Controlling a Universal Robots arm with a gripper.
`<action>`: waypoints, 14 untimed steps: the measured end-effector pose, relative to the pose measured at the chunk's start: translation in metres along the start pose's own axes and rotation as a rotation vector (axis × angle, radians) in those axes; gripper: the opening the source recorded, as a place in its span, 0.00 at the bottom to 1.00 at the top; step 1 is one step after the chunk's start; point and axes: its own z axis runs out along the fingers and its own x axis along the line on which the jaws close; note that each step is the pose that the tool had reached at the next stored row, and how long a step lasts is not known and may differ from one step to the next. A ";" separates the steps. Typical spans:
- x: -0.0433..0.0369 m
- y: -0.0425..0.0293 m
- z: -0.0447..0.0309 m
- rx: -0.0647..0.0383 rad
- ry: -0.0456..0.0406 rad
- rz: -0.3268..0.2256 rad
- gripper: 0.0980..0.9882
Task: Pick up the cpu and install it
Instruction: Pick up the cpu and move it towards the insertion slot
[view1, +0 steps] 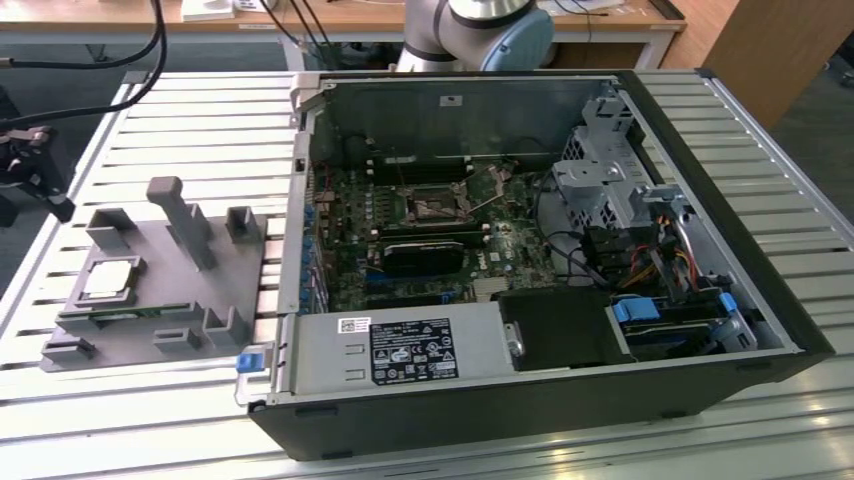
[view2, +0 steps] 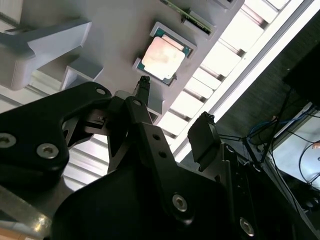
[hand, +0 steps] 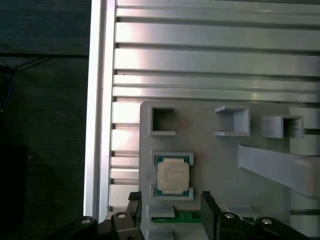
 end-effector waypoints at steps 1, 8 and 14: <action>0.0000 -0.0001 0.0016 0.001 0.0001 -0.001 0.55; 0.0001 -0.0004 0.0099 0.002 0.0034 -0.076 0.55; 0.0000 -0.0008 0.0163 0.002 0.0042 -0.095 0.56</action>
